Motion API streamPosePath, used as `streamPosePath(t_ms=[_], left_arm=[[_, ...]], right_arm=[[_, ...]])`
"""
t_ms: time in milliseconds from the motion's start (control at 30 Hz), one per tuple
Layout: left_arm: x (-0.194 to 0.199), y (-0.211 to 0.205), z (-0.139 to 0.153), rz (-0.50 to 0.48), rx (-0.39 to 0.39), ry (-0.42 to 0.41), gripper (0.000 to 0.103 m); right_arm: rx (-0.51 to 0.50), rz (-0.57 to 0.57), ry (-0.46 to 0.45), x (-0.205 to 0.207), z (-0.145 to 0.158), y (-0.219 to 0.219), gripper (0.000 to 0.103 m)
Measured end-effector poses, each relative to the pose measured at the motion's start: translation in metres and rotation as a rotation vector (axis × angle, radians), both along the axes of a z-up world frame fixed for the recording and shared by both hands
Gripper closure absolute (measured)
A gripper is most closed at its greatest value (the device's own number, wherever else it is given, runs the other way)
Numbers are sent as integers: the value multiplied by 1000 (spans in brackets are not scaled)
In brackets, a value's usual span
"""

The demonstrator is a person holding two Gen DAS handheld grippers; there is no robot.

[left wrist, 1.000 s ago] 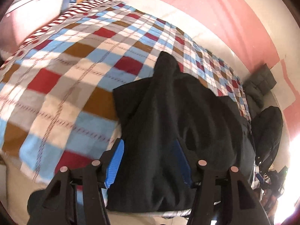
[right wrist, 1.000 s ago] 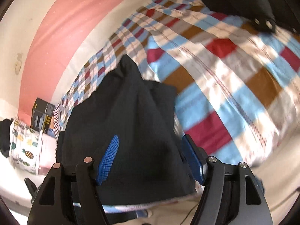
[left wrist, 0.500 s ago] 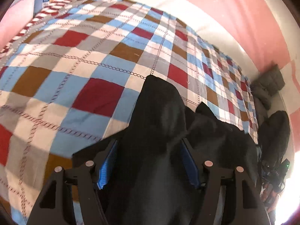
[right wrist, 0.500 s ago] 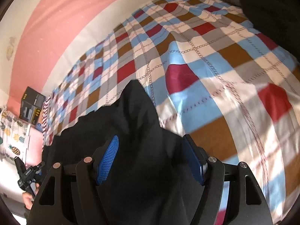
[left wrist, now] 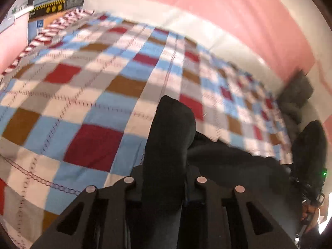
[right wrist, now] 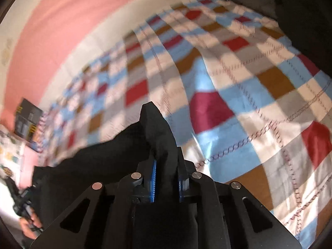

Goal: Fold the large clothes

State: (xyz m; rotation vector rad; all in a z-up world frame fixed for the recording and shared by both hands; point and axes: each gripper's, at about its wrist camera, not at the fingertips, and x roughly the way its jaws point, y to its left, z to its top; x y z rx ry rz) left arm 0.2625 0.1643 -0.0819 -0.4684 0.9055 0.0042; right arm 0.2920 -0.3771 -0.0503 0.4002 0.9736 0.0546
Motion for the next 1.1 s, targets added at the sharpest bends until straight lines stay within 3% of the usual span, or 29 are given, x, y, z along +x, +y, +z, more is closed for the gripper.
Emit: streamPosePath(t_ms=[67,300,400,500,633,900,1000,1100], left_arm=[[5,-1,-13,9,5,11,77],[16,-2,-36,41,18,32,71],[18,-5,-38,41,44,46,67],[20,-4,-35,46,60,73,60],[15,-2,-13,49,85,71,58],[-18,1,56,82,95,-49,61],[-48,-31,81,0,42,-137,59],[-75,-87,79,-163,45,-154,57]], right_arm=[[-37,4,23,5,-17,6,88],[-82,14,58,16,-36,11,85],[-119,24,69,17,-38,16,83],[-92,20,86,18,-38,12,80],[-93,8,80,12,-15,6,74],[-121,82,-124,-36,66,31,74],[-79,169,-161,-69,79,61,74],[-91,239,-149,-105,67,94,74]])
